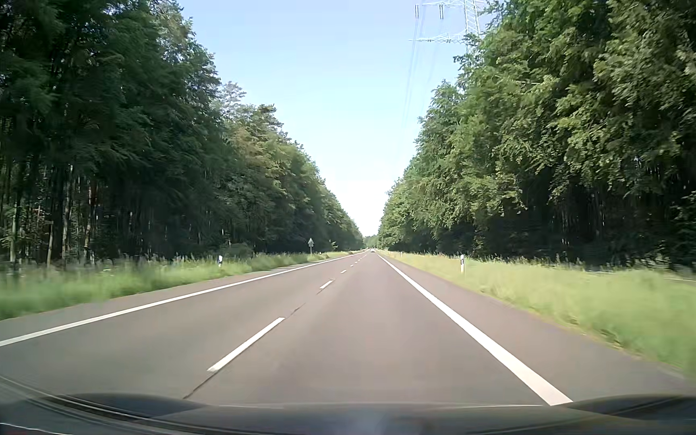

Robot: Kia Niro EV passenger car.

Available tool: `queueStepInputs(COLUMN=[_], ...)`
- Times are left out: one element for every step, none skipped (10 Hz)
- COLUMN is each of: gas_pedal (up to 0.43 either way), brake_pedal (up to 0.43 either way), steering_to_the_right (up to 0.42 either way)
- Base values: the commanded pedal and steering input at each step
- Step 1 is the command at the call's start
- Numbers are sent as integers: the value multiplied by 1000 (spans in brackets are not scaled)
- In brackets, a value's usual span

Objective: Follow the waypoints while adhering to traffic rules and regulations

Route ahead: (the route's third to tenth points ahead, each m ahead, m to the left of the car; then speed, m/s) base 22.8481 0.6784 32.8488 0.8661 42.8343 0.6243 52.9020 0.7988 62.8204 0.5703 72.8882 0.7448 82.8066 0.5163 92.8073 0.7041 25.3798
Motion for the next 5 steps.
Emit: queueStepInputs(gas_pedal=[220,220,220,220,220], brake_pedal=[30,30,30,30,30], steering_to_the_right=[0,0,0,0,0])
